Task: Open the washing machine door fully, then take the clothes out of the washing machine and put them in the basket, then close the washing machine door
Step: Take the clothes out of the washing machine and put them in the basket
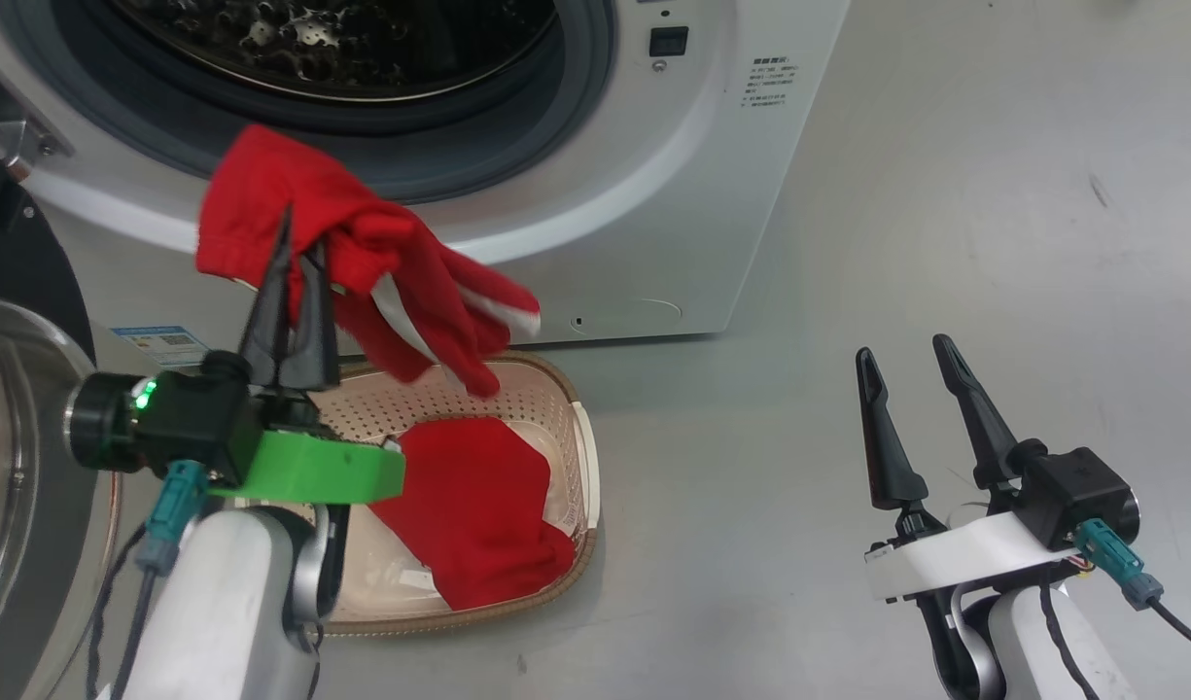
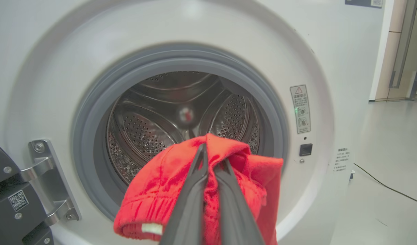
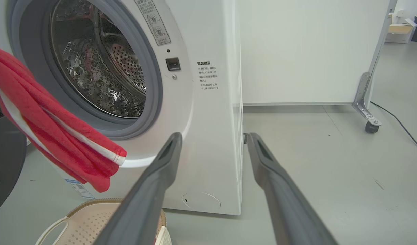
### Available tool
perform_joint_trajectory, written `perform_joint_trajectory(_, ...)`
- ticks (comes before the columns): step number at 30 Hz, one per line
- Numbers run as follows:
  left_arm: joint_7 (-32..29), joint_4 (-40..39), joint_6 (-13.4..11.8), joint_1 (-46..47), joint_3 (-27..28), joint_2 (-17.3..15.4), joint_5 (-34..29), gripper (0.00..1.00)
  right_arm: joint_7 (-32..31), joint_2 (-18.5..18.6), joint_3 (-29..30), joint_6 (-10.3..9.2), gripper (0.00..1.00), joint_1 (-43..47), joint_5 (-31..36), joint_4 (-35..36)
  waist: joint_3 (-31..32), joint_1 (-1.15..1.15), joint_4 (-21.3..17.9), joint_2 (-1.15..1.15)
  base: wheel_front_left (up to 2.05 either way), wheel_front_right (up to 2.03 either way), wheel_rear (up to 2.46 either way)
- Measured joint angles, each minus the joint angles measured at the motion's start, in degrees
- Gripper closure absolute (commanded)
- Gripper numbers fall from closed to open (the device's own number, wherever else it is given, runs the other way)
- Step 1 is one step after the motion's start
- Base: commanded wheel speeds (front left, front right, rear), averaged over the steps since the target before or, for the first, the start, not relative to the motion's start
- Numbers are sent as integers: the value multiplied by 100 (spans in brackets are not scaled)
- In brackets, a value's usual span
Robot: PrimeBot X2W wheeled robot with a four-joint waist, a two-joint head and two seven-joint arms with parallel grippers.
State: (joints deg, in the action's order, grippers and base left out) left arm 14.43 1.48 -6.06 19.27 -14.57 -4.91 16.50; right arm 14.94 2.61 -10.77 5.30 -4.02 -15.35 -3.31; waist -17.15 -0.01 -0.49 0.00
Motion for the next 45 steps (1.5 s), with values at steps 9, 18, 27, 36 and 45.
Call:
perform_joint_trajectory(9, -120, 400, 4, -598, -73, -27, 42, 100, 0, -4, -226, 10, 0, 65, 48, 66, 88, 0, 197, 0, 0, 0, 0)
perform_joint_trajectory(18, -155, 1122, 4, -695, -68, -13, 254, 100, 0, -1, -289, 11, 0, 58, 85, 200, -200, 0, 39, 0, 0, 0, 0)
perform_joint_trajectory(27, -324, 2131, 91, -456, -94, 62, 398, 100, 0, 1, -323, 11, 0, -91, 68, 387, -662, 0, -186, 0, 0, 0, 0)
perform_joint_trajectory(36, -715, 3221, 134, 152, 53, 94, 683, 100, 0, 1, -411, 15, 0, -435, -118, 534, -1240, 0, -447, 0, 0, 0, 0)
perform_joint_trajectory(45, -980, 3895, 141, 951, 374, -24, 836, 100, 0, 1, -493, 12, 0, -736, -370, 590, -1794, 0, -793, 0, 0, 0, 0)
